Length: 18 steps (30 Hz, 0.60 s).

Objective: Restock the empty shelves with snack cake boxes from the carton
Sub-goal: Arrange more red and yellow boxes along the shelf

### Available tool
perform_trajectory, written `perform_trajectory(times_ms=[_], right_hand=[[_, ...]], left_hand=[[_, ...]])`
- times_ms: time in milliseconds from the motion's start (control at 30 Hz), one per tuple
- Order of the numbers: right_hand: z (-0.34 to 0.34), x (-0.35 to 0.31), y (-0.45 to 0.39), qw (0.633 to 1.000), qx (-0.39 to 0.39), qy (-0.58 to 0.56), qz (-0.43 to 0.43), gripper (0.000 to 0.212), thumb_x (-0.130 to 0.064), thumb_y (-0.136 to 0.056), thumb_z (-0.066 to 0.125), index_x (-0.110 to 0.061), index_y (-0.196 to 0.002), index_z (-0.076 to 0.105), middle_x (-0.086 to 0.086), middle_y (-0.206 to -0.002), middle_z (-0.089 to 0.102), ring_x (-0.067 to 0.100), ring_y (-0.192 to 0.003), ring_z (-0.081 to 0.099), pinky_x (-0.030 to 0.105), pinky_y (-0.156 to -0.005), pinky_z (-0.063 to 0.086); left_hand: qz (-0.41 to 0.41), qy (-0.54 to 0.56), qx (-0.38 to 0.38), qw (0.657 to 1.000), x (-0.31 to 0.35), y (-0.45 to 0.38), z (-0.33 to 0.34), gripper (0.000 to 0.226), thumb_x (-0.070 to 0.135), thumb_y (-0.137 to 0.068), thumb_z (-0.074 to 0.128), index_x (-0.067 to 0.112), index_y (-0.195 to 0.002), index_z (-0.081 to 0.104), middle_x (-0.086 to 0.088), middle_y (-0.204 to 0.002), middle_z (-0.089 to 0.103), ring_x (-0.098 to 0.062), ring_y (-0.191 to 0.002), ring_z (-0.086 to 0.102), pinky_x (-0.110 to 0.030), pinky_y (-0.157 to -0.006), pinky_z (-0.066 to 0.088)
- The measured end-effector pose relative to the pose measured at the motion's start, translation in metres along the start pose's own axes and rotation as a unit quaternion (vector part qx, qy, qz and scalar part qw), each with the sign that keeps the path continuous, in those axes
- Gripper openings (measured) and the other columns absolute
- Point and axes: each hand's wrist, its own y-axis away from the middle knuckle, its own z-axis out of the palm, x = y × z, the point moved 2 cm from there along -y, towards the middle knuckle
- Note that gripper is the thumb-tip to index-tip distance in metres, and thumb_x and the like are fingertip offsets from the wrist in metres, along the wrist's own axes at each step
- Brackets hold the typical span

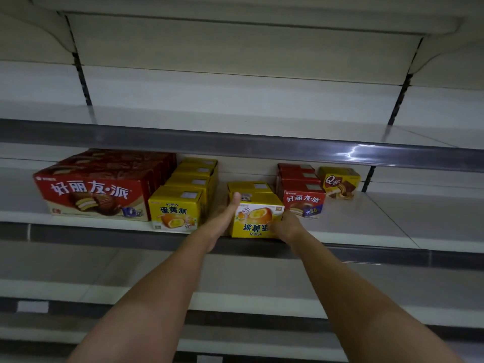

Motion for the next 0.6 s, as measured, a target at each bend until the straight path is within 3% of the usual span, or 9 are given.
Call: perform_trajectory(times_ms=[100,167,200,300,433,600], right_hand=[[0.003,-0.004,-0.005,0.998,0.005,0.061,-0.005,0.033,0.001,-0.093,0.049,-0.008,-0.124,0.053,0.008,-0.117,0.058,0.019,-0.102,0.053,0.029,-0.085,0.042],[0.007,-0.007,-0.01,0.995,0.0,0.105,-0.001,0.029,-0.003,-0.095,0.048,-0.006,-0.122,0.054,0.013,-0.123,0.059,0.021,-0.1,0.054,0.029,-0.084,0.043],[0.009,-0.009,-0.012,0.994,-0.005,0.11,0.002,0.027,-0.005,-0.096,0.046,-0.005,-0.122,0.054,0.014,-0.123,0.058,0.023,-0.101,0.055,0.03,-0.085,0.044],[0.015,-0.012,-0.02,0.997,-0.018,0.079,0.005,0.03,-0.007,-0.1,0.038,-0.005,-0.126,0.053,0.012,-0.125,0.057,0.027,-0.115,0.054,0.034,-0.098,0.044],[0.022,-0.011,-0.035,0.997,-0.001,0.075,-0.007,0.032,-0.007,-0.099,0.038,-0.007,-0.129,0.052,0.015,-0.13,0.055,0.029,-0.119,0.053,0.036,-0.1,0.042],[0.03,-0.012,-0.055,0.996,0.069,0.047,-0.005,0.029,-0.007,-0.097,0.042,-0.007,-0.123,0.056,0.016,-0.126,0.058,0.031,-0.115,0.054,0.037,-0.096,0.043]], left_hand=[[0.049,-0.077,-0.014,0.996,0.002,-0.001,-0.001,0.084,0.04,-0.079,0.073,0.029,-0.146,0.024,0.002,-0.145,0.042,-0.016,-0.126,0.044,-0.035,-0.104,0.035],[0.037,-0.124,0.022,0.991,0.001,-0.009,-0.001,0.073,0.003,-0.077,0.075,0.02,-0.137,0.036,-0.004,-0.132,0.055,-0.018,-0.114,0.054,-0.033,-0.097,0.043],[0.024,-0.137,0.05,0.989,-0.001,-0.015,-0.001,0.064,-0.004,-0.076,0.072,0.017,-0.128,0.042,-0.007,-0.126,0.058,-0.021,-0.111,0.056,-0.034,-0.095,0.046],[0.002,-0.182,0.113,0.977,-0.01,-0.032,-0.004,0.038,-0.002,-0.079,0.068,0.013,-0.112,0.055,-0.01,-0.118,0.063,-0.023,-0.101,0.058,-0.032,-0.088,0.048],[0.024,-0.358,0.191,0.914,-0.011,-0.047,-0.009,0.052,0.023,-0.082,0.069,0.02,-0.13,0.05,-0.011,-0.134,0.047,-0.03,-0.12,0.051,-0.038,-0.099,0.045],[-0.014,-0.294,0.249,0.923,-0.012,-0.065,-0.002,0.042,0.018,-0.085,0.066,0.014,-0.125,0.053,-0.011,-0.133,0.05,-0.03,-0.118,0.053,-0.039,-0.092,0.05]])
